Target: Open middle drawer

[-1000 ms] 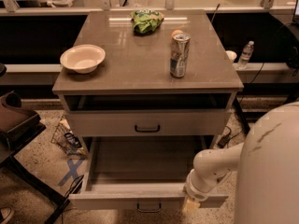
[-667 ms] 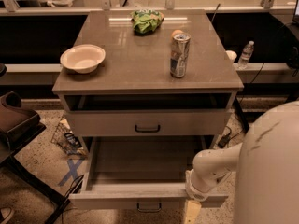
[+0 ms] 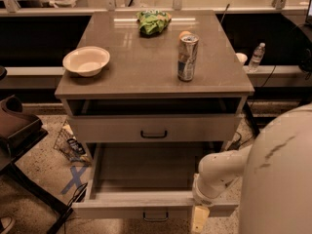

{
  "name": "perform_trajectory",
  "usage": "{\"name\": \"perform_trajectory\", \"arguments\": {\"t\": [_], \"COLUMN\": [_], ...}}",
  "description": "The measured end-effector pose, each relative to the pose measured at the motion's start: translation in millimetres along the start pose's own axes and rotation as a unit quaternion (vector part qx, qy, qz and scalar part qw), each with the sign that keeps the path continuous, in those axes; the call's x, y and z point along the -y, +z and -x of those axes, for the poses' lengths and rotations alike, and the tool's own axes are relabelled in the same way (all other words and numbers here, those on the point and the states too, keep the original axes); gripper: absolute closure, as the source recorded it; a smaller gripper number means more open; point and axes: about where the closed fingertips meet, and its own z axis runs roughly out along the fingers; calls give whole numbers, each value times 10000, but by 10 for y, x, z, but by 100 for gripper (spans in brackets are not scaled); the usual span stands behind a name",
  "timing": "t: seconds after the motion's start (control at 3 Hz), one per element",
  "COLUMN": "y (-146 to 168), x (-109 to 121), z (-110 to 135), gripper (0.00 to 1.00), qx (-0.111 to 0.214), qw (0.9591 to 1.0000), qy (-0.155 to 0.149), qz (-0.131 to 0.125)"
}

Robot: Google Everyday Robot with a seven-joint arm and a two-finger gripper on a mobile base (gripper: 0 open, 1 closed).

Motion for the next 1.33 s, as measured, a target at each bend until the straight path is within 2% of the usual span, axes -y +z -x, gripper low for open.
{"name": "perform_trajectory", "arguments": {"t": [0.33,0.67,1.0,1.33], "y": [-361,-601,-728,-561], "x": [98,413,834,1069], "z": [-32,246,289,22], "gripper": [18,40,72,99], "qx": [-420,-514,-410,-331], "qw": [9985,9950,9896,9926], "qy": [-106,-391,-780,-497], "qz": [-330,-765,-1134,-1053]}}
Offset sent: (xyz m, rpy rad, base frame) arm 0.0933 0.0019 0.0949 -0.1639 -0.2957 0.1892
